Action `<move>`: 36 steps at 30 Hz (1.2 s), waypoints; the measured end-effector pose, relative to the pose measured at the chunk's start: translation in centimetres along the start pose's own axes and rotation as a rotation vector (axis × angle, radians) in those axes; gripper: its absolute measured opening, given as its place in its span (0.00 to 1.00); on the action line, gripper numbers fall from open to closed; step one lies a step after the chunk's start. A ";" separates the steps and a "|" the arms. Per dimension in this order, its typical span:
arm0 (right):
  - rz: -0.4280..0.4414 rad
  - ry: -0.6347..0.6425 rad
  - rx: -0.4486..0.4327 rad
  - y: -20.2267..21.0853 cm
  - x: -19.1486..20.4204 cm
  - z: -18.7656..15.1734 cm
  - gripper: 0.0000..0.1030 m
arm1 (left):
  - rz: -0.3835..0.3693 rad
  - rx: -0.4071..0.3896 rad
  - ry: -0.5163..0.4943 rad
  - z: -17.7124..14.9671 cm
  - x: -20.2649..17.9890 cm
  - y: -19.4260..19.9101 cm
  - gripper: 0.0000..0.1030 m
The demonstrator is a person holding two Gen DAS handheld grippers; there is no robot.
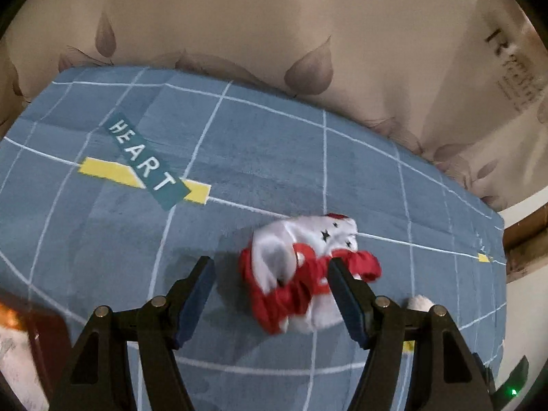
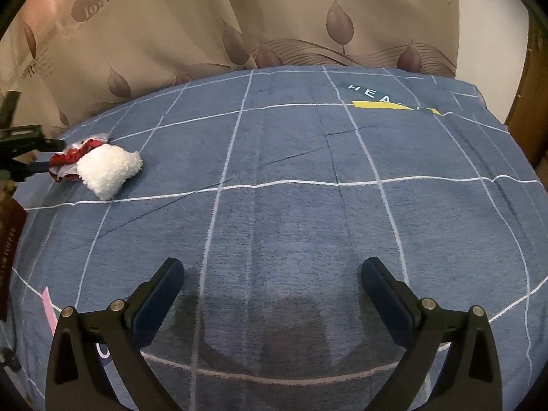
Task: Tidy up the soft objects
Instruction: 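Reach the left gripper to the red-and-white cloth and grasp it, then grasp the white fluffy puff with the right gripper while the left lifts the cloth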
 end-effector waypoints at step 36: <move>0.151 0.028 -0.005 1.4 1.9 0.0 0.89 | -0.120 -0.265 0.098 -21.1 -3.8 19.8 0.15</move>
Point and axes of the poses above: each gripper's, at about its wrist camera, not at the fingertips, and y roughly against the way its jaws point, x to its left, z to its top, the point moved 10 cm from there along -y, roughly the way its jaws point, and after that the axes turned 14 degrees about -y, right-handed, at the moved point
